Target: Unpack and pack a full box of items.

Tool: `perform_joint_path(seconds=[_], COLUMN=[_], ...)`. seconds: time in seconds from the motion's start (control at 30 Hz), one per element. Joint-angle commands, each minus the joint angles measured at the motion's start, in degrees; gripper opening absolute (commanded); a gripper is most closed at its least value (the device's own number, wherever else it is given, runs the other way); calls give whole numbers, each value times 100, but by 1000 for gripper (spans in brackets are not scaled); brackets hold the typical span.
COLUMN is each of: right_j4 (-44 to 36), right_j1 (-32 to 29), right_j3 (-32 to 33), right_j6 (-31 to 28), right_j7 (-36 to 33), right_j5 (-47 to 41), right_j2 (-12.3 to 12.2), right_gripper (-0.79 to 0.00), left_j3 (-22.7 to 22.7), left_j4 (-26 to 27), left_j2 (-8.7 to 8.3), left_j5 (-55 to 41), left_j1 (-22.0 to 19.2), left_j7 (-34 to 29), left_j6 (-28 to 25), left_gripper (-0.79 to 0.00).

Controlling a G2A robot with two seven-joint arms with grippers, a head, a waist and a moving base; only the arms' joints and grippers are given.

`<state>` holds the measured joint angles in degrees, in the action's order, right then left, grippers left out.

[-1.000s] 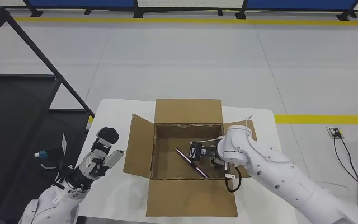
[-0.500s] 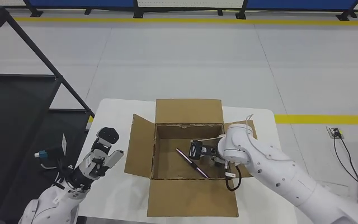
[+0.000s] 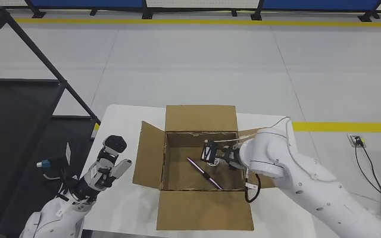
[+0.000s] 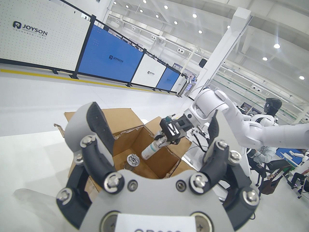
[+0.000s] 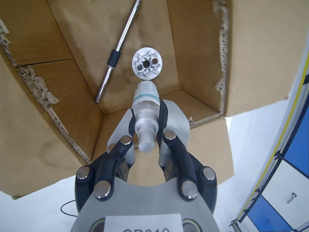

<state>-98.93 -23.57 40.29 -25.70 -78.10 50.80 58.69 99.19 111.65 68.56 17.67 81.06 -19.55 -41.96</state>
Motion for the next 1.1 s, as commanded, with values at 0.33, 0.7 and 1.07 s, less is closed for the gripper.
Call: perform_joint_path(seconds=[0.33,0.7,1.07], right_j4=[-2263,-2332,-903], right_j1=[-1587,-3069,-3517], right_j3=[2843,4601,4491], right_j6=[942,1175,1267], right_j7=[-909,-967,-110], right_j5=[210,278,395], right_j2=[-686,-954,-957], right_gripper=[-785,-785,-785], left_j3=[0,0,0], left_j4=[0,0,0], left_j2=[0,0,0], left_j5=[0,0,0], left_j1=[0,0,0], left_j7=[0,0,0], left_j6=[0,0,0], left_gripper=[0,0,0])
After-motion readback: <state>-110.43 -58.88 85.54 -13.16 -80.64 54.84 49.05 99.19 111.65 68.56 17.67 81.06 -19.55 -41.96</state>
